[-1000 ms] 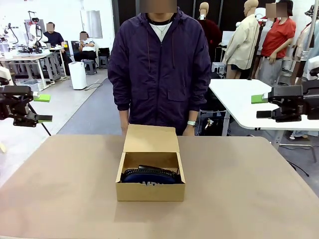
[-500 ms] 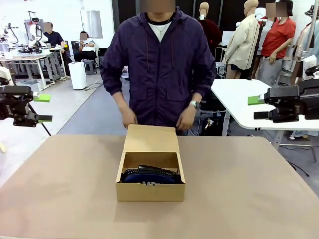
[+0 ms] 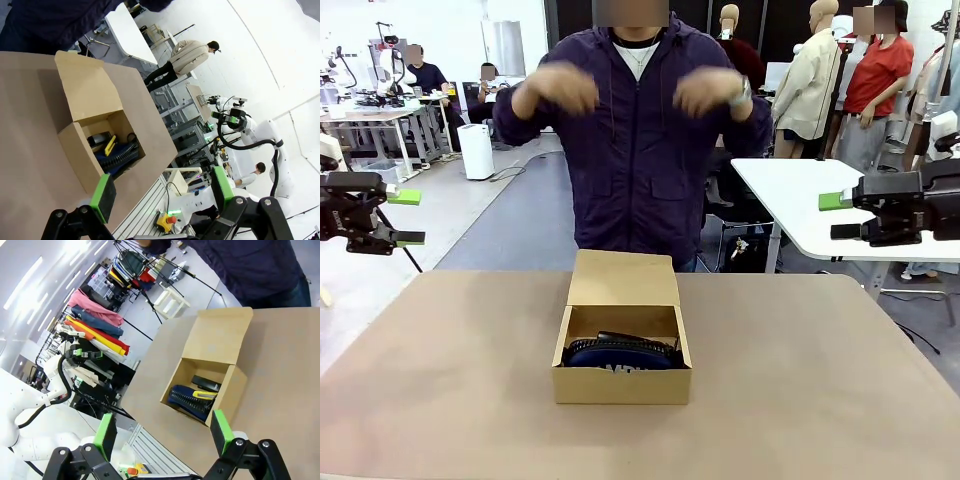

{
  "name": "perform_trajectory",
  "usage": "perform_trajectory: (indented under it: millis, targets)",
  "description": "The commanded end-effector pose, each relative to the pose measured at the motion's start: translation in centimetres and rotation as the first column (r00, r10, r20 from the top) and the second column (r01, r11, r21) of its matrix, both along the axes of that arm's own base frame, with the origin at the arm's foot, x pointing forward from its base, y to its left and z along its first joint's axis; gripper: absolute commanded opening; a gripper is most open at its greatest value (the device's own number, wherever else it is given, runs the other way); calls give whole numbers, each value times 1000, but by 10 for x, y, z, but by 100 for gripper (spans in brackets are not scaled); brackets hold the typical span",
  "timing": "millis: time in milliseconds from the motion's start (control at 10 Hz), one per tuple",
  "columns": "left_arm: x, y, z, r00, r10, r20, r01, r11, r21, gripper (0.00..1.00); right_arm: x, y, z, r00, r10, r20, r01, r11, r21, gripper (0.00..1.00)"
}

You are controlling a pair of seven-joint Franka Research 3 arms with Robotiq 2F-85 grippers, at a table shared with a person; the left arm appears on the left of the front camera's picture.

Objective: Pack the items into the box.
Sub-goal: Close the Mailer Box.

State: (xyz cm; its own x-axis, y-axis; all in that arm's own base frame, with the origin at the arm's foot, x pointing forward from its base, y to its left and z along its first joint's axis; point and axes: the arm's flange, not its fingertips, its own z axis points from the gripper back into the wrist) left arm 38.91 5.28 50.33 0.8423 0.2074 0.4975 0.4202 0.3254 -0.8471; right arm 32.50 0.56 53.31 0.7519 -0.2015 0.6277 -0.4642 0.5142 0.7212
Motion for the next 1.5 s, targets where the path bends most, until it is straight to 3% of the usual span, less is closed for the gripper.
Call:
perform_trajectory:
  millis: [0, 1100, 1200, 1300, 1400]
  targets:
    - [-2, 2, 1, 1000, -12, -3, 12, 1000, 4, 100, -1, 1, 5, 1000, -3, -10, 3, 1000, 12, 100]
    - [0, 0, 0, 1000, 0, 0, 0, 1000, 0, 100, 0, 0, 0, 1000, 0, 0, 0, 1000, -1, 100]
    - [9, -12, -7, 994, -90, -54, 92, 995, 38, 100, 9, 12, -9, 999, 39, -16, -40, 998, -49, 100]
    - [28, -21, -22, 990, -99, -100, 106, 992, 64, 100, 31, 22, -25, 995, 93, -42, -96, 993, -67, 100]
    - [55, -23, -41, 987, -46, -153, 58, 996, 75, 100, 54, 34, -45, 995, 80, -54, -86, 991, -107, 100]
